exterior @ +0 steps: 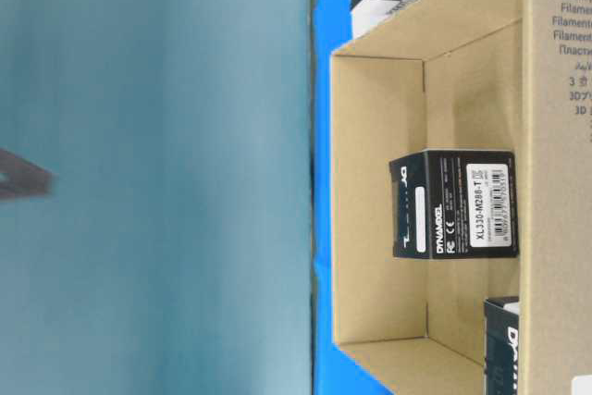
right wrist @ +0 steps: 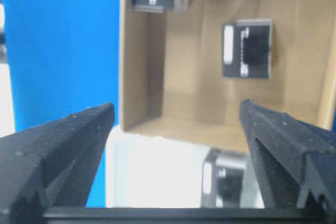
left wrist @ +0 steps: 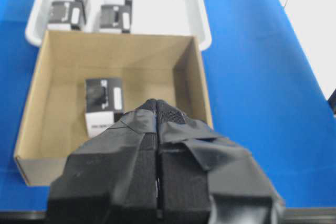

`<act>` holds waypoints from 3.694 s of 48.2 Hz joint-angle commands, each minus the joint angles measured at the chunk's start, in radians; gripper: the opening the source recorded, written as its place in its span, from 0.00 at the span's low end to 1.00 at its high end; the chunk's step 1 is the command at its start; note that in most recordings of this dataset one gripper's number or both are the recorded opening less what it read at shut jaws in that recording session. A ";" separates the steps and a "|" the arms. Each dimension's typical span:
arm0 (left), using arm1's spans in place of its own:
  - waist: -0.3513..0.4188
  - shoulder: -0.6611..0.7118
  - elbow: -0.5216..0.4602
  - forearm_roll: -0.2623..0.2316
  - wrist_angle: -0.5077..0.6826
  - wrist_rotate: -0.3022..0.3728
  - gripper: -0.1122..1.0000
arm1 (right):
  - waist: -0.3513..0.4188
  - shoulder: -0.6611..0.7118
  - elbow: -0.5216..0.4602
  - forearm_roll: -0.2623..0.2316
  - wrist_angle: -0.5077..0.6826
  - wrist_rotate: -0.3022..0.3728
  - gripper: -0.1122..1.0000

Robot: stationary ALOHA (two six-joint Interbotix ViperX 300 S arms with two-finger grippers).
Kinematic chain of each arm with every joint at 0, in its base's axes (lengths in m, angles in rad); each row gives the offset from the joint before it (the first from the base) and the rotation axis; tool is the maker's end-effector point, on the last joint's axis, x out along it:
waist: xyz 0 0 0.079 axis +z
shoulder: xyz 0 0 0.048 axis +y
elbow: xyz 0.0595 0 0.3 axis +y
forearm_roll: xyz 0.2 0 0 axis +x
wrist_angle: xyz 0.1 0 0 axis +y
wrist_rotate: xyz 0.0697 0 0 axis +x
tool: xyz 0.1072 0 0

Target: Pick the box from inside the cardboard box.

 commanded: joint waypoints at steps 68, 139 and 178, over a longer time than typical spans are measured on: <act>-0.002 0.009 -0.025 0.003 -0.009 -0.002 0.04 | 0.080 0.095 0.396 -0.258 -0.515 -0.009 0.99; -0.002 0.015 -0.023 0.003 -0.009 -0.002 0.04 | 0.106 0.233 0.460 -0.204 -0.669 -0.051 0.89; -0.002 0.002 -0.031 0.003 -0.003 0.000 0.04 | 0.118 -0.118 0.308 -0.204 -0.307 0.058 0.64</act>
